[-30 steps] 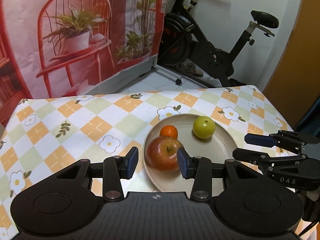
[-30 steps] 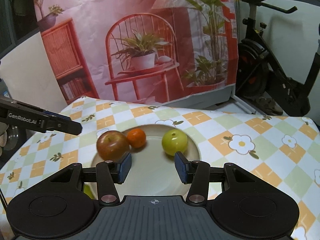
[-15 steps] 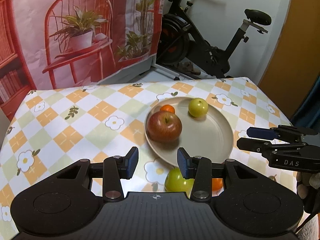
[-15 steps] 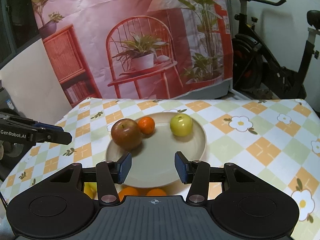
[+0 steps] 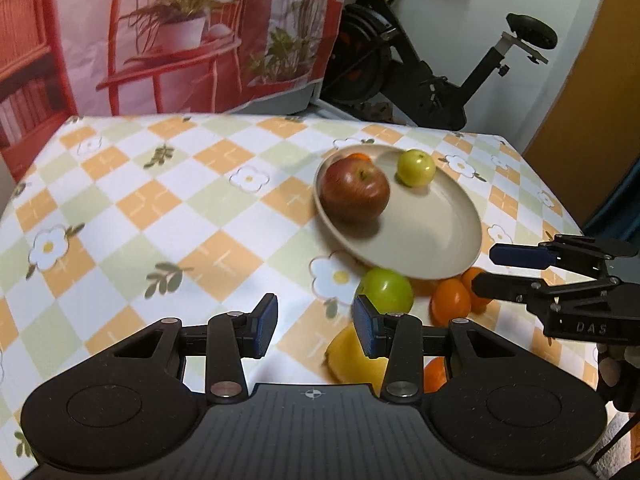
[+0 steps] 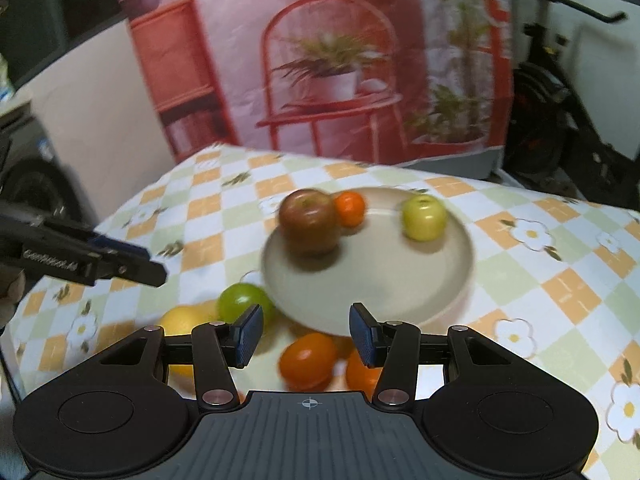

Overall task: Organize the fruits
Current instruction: 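Move both grippers to the yellow lemon and close them around it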

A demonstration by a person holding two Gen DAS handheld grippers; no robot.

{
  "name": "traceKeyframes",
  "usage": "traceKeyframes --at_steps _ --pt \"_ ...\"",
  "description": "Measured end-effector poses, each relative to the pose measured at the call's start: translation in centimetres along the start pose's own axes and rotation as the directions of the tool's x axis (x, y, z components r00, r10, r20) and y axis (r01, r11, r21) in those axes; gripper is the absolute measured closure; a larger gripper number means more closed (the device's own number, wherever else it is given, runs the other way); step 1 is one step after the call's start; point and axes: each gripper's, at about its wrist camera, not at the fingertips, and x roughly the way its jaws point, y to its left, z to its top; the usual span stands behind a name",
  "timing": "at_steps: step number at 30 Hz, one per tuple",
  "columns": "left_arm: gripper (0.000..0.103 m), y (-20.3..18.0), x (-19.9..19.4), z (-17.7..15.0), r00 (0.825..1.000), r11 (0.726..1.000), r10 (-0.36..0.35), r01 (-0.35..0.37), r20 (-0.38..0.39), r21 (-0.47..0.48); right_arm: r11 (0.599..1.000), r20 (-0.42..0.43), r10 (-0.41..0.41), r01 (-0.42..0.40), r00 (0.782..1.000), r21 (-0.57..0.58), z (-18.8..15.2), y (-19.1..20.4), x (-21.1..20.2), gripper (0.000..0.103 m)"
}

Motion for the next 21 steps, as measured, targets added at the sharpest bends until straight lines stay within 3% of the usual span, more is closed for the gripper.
traceKeyframes --at_steps 9,21 --pt "0.060 1.4 1.1 -1.6 0.996 0.992 -0.083 0.080 -0.023 -0.096 0.992 -0.096 0.064 -0.073 0.993 -0.102 0.1 3.2 1.8 0.058" --pt "0.060 1.3 1.8 -1.7 0.987 0.979 -0.156 0.152 -0.023 -0.134 0.979 -0.177 0.118 -0.144 0.977 -0.142 -0.5 4.7 2.9 0.059"
